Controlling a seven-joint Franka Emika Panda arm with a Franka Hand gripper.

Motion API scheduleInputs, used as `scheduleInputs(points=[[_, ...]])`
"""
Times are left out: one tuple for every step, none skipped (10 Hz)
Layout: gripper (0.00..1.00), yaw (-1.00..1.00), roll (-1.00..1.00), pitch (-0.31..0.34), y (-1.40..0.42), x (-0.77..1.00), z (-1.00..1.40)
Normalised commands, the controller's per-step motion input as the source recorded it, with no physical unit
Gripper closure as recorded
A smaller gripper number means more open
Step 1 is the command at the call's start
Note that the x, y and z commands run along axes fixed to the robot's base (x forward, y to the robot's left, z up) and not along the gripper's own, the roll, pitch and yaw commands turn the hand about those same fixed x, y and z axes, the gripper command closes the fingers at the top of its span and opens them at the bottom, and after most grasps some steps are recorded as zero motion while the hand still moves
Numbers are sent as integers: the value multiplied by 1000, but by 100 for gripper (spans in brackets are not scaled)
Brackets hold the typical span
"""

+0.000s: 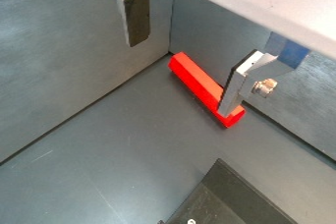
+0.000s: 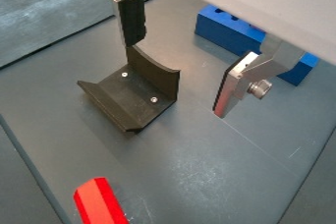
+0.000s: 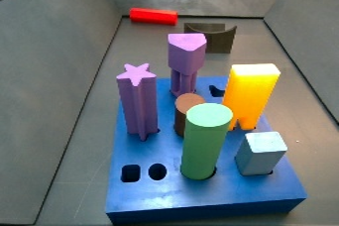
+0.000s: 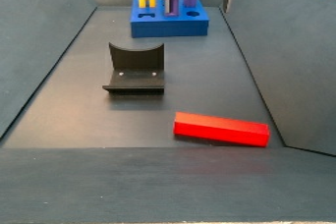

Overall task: Pick up the hexagon object. Move up. Place the hexagon object on the fixture. Regrasp the hexagon object. Move to above the board. Insert the hexagon object.
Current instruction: Pick up the hexagon object.

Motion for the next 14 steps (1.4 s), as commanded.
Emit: scheduleInputs(points=[[0, 0, -17, -6, 37, -46, 0], [0, 0, 0, 0, 31, 0, 0], [0, 240, 50, 26, 231, 154, -180], [0, 503, 44, 0, 366, 171, -260], [0, 609, 14, 0, 431, 151, -346], [0, 689, 17, 0, 374, 114, -349], [0, 0, 0, 0, 31, 0, 0], [0, 0, 0, 0, 0, 0, -29], [0, -1000, -13, -11, 0, 37, -357], [0, -1000, 0, 0, 0, 0, -414], [0, -1000, -7, 0, 0, 0, -423], [0, -1000, -54, -27, 0, 0, -394], [0, -814, -81, -66, 26, 0, -254], [0, -806, -76, -59, 26, -31, -240]])
